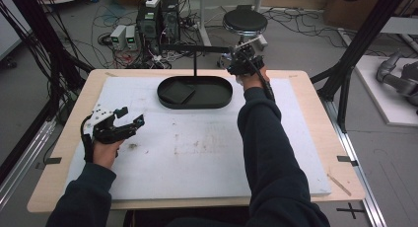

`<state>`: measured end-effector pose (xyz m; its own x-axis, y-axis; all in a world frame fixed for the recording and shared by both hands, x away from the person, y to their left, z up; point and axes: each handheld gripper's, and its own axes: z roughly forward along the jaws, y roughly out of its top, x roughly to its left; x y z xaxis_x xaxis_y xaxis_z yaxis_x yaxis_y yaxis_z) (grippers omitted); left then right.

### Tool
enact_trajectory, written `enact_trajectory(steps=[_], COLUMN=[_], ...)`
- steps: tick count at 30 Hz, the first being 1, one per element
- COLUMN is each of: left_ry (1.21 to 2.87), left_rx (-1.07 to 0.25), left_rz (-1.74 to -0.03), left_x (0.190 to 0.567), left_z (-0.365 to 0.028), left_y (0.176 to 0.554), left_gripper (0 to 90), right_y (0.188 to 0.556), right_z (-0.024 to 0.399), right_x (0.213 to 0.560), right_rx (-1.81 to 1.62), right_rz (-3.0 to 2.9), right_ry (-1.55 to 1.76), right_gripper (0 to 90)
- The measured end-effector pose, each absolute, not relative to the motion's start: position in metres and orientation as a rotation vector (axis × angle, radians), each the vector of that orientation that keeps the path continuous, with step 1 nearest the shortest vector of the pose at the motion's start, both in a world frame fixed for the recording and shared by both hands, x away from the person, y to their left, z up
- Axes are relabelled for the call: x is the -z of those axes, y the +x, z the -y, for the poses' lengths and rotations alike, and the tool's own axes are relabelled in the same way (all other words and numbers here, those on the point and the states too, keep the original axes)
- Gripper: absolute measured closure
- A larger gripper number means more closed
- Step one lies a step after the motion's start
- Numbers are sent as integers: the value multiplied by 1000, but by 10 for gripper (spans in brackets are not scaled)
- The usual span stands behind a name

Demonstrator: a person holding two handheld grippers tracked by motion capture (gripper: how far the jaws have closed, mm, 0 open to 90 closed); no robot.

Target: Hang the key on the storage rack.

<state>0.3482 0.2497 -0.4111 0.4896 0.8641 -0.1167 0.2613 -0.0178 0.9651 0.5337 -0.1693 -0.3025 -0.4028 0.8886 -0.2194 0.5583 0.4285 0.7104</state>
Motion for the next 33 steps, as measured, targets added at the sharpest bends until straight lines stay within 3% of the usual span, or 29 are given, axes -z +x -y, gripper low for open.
enact_trajectory(steps=[14,17,21,33], left_ry=[1559,1558,1559,1526], left_rx=[-639,-640,-640,-639], left_rz=[-1010,-1008,-1011,-1009], left_x=[411,411,412,410], left_z=[-251,-252,-253,-256], left_y=[348,348,348,347], left_gripper=[254,254,254,224], right_y=[549,550,545,500], right_z=[140,138,145,202], right_x=[349,352,347,315], right_rx=[-707,-734,-813,-923], right_rz=[-2171,-2180,-2165,-2199], right_ry=[1205,1176,1170,1064], right_gripper=[360,289,245,243])
